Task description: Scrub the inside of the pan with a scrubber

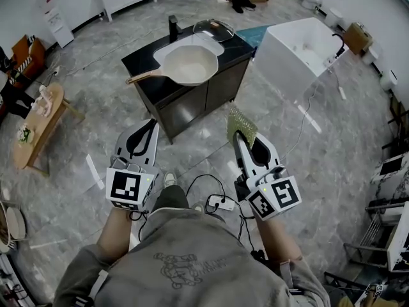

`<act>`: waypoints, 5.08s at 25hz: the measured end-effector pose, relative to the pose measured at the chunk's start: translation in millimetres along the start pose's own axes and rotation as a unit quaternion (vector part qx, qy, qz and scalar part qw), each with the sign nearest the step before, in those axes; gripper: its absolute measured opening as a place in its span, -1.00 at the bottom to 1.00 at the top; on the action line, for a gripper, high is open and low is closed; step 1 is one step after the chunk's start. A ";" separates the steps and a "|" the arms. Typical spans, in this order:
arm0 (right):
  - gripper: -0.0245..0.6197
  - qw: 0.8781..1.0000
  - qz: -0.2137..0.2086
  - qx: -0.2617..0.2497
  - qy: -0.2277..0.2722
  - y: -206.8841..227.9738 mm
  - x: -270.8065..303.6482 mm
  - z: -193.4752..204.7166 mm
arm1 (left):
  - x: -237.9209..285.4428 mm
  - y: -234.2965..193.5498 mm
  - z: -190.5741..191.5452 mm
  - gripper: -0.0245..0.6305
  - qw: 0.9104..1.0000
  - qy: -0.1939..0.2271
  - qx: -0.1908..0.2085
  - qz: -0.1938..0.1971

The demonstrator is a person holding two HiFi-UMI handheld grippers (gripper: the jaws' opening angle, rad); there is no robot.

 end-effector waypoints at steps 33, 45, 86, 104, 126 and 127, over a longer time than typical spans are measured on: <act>-0.68 0.998 -0.002 0.028 -0.050 89.1 233.3 43.3 | 171.1 -152.7 80.7 -0.85 0.999 -0.042 0.000 0.019; -0.68 0.995 0.011 0.048 -0.090 120.4 369.9 57.7 | 262.2 -247.8 129.4 -0.84 0.990 -0.111 0.031 0.085; -0.68 0.954 0.102 -0.062 -0.275 301.6 551.6 221.3 | 387.0 -235.7 321.7 -0.13 0.833 -0.426 0.158 0.316; -0.68 0.933 0.111 -0.101 -0.327 303.1 580.7 295.3 | 392.2 -231.8 348.4 -0.41 0.813 -0.454 0.191 0.311; -0.68 0.869 -0.257 -0.104 -0.410 199.5 582.5 323.7 | 389.7 -229.6 350.1 -0.42 0.816 -0.445 0.177 0.323; -0.68 0.864 -0.266 -0.099 -0.415 198.5 579.7 322.8 | 389.6 -229.2 350.3 -0.42 0.817 -0.444 0.177 0.322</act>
Point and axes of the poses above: the fingertips, and each gripper's own axes: x forward along the fingers, y to its right, z out of its underside, the point moved 8 cm from there along -x, backward along the fingers, and after that the axes turned 2 degrees about x, right-handed, at the moved point
